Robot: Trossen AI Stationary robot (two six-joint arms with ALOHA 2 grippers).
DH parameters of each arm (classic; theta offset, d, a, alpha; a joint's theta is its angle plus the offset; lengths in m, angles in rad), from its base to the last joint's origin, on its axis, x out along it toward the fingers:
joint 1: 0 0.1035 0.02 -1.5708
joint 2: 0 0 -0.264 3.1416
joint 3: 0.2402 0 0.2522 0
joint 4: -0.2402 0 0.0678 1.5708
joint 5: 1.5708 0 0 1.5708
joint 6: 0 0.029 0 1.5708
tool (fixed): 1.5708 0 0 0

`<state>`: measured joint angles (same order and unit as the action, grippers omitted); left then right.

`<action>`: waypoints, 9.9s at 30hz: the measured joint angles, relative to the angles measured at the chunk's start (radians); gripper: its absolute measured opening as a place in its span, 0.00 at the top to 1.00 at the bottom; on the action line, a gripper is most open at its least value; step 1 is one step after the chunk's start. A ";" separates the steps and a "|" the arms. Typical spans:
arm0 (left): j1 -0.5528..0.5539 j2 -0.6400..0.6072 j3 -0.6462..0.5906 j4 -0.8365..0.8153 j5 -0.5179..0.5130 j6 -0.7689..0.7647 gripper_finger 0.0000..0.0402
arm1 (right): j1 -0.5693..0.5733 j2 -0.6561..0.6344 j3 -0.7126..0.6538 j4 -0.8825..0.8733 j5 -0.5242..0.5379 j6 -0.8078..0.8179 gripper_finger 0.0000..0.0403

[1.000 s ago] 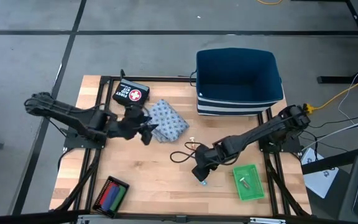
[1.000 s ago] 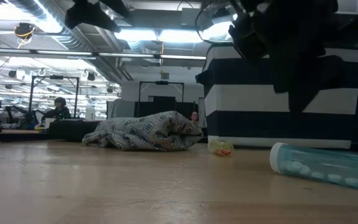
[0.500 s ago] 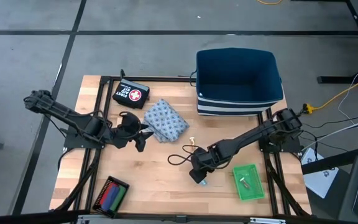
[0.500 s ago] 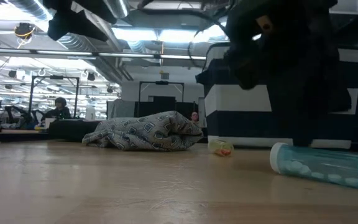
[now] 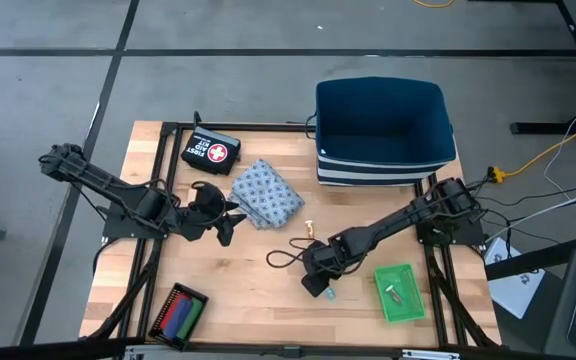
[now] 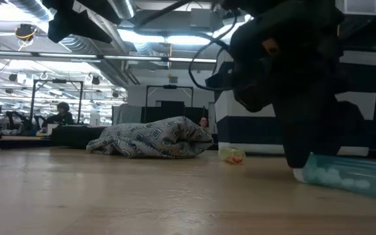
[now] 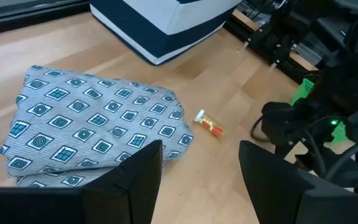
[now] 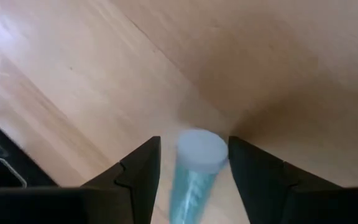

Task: Pick & place medical supplies in basket/bin
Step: Put the blue pill bottle into the green bin, then put the yellow pill bottle into the green bin, then put the patient gown into the blue bin

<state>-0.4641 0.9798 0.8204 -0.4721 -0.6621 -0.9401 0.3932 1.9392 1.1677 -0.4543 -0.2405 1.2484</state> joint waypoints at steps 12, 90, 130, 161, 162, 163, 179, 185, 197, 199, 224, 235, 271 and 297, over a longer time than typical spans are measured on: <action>0.000 0.000 -0.001 -0.003 0.008 -0.009 0.48 | -0.019 0.004 -0.003 -0.005 0.004 0.001 0.68; -0.058 0.071 -0.001 0.020 -0.002 -0.114 0.48 | -0.062 -0.006 -0.011 0.010 -0.023 -0.004 0.72; -0.057 0.071 0.000 0.021 -0.027 -0.117 0.48 | 0.422 -0.568 -0.256 -0.475 0.061 0.556 0.72; -0.057 0.071 0.000 0.028 -0.028 -0.137 0.48 | 0.108 -0.840 -0.308 -0.252 0.480 0.447 0.48; -0.057 0.071 0.000 0.028 -0.028 -0.137 0.48 | 0.071 -0.827 -0.308 -0.220 0.478 0.414 0.48; -0.057 0.071 0.000 0.028 -0.028 -0.137 0.48 | 0.035 -0.810 -0.307 -0.189 0.473 0.386 0.48; -0.057 0.071 0.000 0.027 -0.030 -0.148 0.48 | -0.260 -0.394 -0.266 0.084 0.223 0.043 0.48; -0.049 0.071 0.000 0.027 -0.027 -0.149 0.48 | -0.294 -0.259 -0.143 0.083 0.215 -0.057 0.49; -0.042 0.071 0.000 0.027 -0.026 -0.148 0.48 | -0.347 -0.080 -0.040 -0.032 0.153 -0.184 0.49; -0.042 0.071 0.000 0.026 -0.026 -0.148 0.48 | -0.349 -0.069 -0.040 -0.032 0.146 -0.190 0.49; -0.022 0.071 0.000 0.027 -0.024 -0.131 0.48 | -0.346 -0.075 -0.044 -0.062 0.071 -0.235 0.73; -0.022 0.071 0.000 0.027 -0.018 -0.129 0.48 | -0.259 -0.398 -0.042 -0.309 0.188 -0.125 0.74; 0.071 0.071 0.000 0.028 0.034 -0.179 0.48 | 0.501 -0.616 -0.295 -0.405 0.064 0.629 0.70; 0.048 0.351 0.000 0.060 0.143 -0.859 0.43 | 0.501 -0.655 -0.296 -0.520 0.199 0.576 0.37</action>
<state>-0.4158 1.3306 0.8200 -0.4122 -0.5196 -1.7993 0.8940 1.2842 0.8715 -0.9745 -0.0412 1.8242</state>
